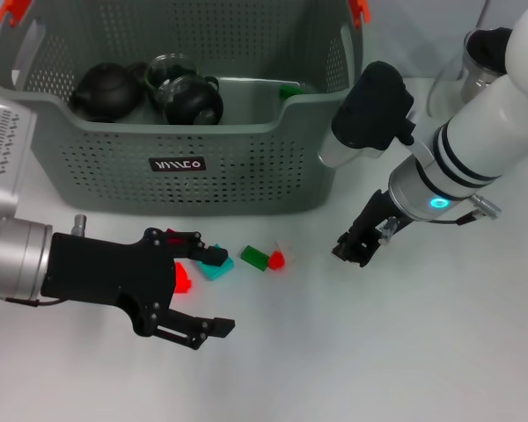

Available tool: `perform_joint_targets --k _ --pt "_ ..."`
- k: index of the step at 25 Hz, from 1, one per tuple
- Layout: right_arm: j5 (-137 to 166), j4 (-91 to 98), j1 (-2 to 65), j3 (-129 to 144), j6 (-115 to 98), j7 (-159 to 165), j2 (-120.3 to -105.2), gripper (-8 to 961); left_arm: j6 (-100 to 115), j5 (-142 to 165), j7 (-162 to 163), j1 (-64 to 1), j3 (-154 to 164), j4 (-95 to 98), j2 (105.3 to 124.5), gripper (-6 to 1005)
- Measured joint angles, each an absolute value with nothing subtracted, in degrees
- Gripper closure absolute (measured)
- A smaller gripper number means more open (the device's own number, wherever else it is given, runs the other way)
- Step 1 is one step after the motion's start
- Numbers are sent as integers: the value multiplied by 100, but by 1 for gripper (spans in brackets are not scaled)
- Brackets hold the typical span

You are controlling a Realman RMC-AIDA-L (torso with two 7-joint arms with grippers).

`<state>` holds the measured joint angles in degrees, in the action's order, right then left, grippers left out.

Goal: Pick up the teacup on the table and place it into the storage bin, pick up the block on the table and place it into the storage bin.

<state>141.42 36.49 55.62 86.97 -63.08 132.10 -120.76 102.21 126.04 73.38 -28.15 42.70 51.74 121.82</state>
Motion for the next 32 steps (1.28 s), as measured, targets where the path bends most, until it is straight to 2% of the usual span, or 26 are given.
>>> perform_joint_targets --k 19,26,32 --pt "13491 6115 4805 8427 -8025 13448 -12030 846 10427 13210 7623 -2627 3427 5516 12085 95" --pt "12958 7042 5140 8024 -8355 13432 -12040 845 10427 13211 7611 -2594 3232 5506 12085 95" --pt "13172 7103 5656 7544 -7701 13369 -12034 844 10437 13189 7583 -2614 3254 5493 12124 95"
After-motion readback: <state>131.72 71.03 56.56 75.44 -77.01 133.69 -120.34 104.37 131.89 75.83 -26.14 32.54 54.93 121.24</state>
